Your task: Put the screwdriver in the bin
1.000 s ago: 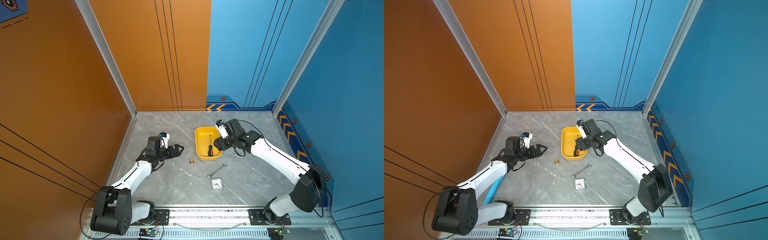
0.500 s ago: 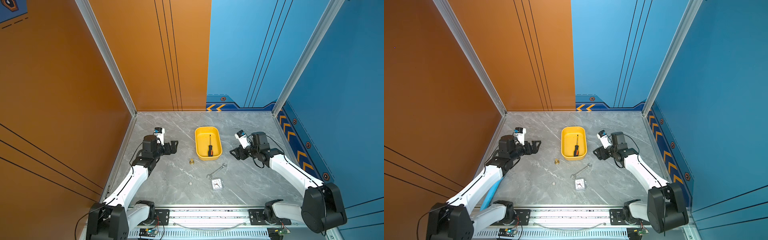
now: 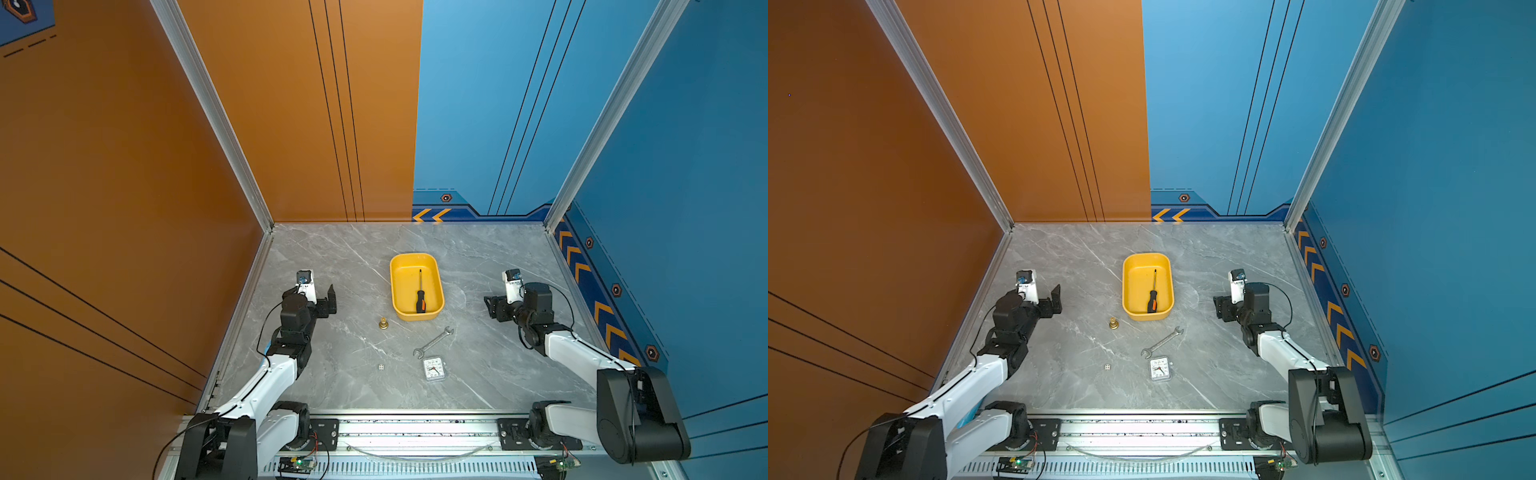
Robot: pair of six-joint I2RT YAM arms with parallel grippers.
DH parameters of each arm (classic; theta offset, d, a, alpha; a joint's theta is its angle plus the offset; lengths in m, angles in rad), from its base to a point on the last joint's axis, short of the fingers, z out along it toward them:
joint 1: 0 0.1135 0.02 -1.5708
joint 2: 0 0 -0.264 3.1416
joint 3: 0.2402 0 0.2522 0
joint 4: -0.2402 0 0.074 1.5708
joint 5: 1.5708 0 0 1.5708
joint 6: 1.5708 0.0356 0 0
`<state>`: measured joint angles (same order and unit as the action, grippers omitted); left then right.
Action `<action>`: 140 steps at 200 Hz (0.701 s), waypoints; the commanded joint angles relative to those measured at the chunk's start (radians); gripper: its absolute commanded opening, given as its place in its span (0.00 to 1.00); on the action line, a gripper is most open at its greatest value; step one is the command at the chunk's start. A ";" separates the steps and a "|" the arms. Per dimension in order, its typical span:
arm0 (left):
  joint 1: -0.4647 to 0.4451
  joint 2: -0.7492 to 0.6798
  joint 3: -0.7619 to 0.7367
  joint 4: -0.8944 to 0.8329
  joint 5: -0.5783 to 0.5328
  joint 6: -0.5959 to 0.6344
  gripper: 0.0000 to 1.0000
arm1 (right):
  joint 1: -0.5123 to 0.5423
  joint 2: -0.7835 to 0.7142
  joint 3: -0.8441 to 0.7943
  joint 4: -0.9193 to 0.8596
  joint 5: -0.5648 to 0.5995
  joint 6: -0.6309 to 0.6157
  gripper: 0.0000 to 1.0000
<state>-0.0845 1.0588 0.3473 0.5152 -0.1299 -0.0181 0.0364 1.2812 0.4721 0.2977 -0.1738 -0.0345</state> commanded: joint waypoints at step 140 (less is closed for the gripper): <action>0.040 0.517 -0.040 0.578 0.004 0.053 0.98 | -0.043 0.265 -0.113 0.637 0.168 0.095 0.78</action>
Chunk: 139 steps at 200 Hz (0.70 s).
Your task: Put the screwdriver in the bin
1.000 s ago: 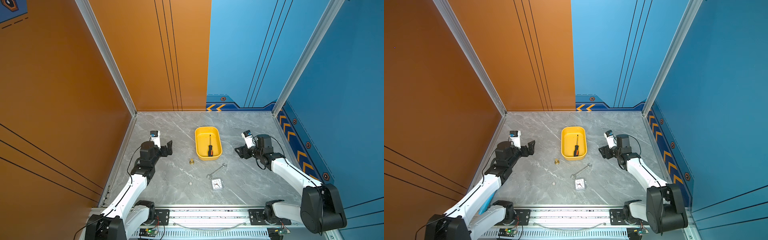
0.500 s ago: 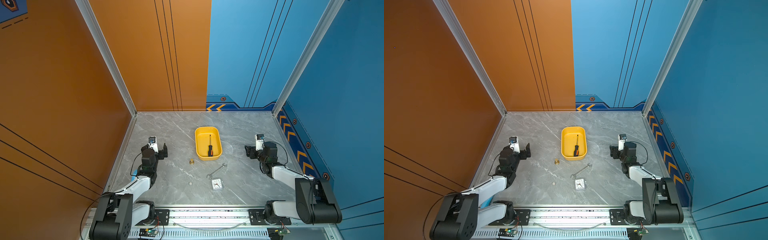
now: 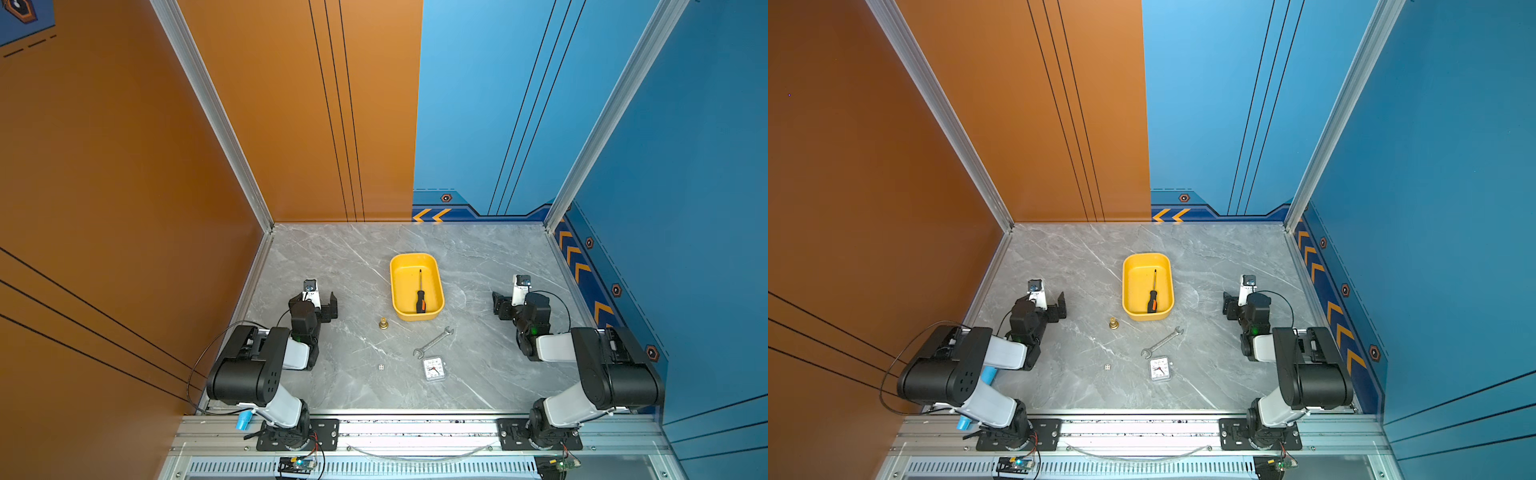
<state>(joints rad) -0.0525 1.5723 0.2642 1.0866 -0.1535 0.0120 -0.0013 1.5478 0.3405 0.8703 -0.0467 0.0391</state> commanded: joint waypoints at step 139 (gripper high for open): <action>0.071 -0.007 0.112 -0.159 0.155 -0.013 0.98 | 0.004 0.000 0.031 0.045 0.073 0.022 1.00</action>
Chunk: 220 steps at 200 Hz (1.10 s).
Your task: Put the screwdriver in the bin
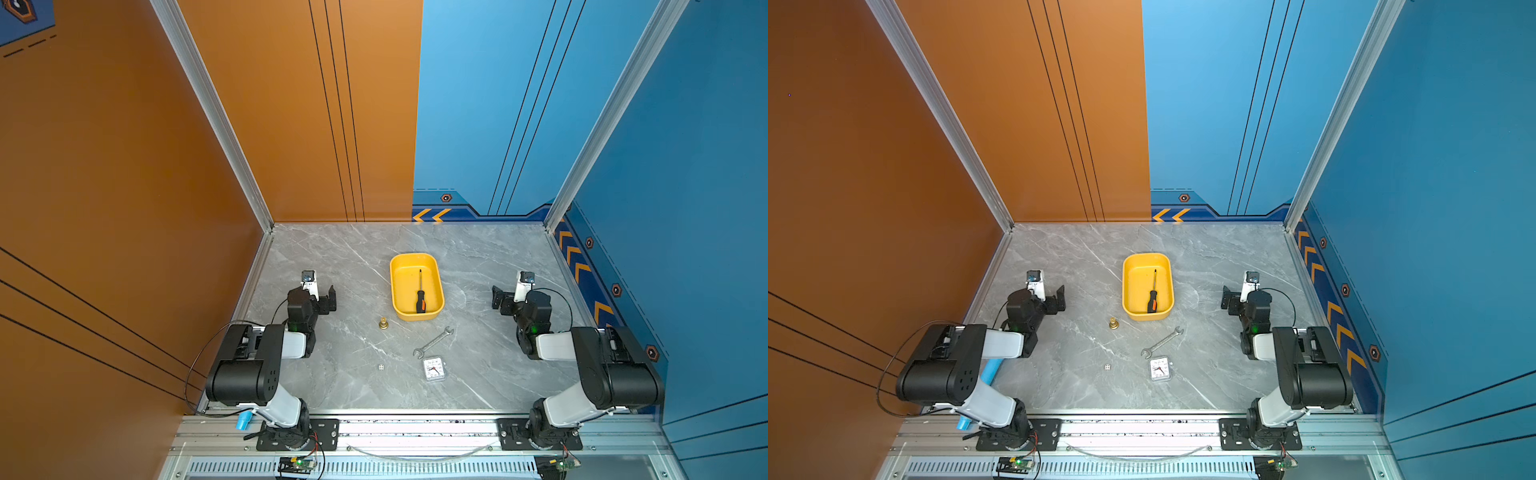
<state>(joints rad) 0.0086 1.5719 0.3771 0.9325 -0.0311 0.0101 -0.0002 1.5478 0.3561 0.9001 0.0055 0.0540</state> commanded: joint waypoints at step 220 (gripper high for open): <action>-0.004 -0.007 0.001 -0.004 0.007 -0.006 0.98 | 0.002 0.000 0.015 0.014 0.021 0.007 1.00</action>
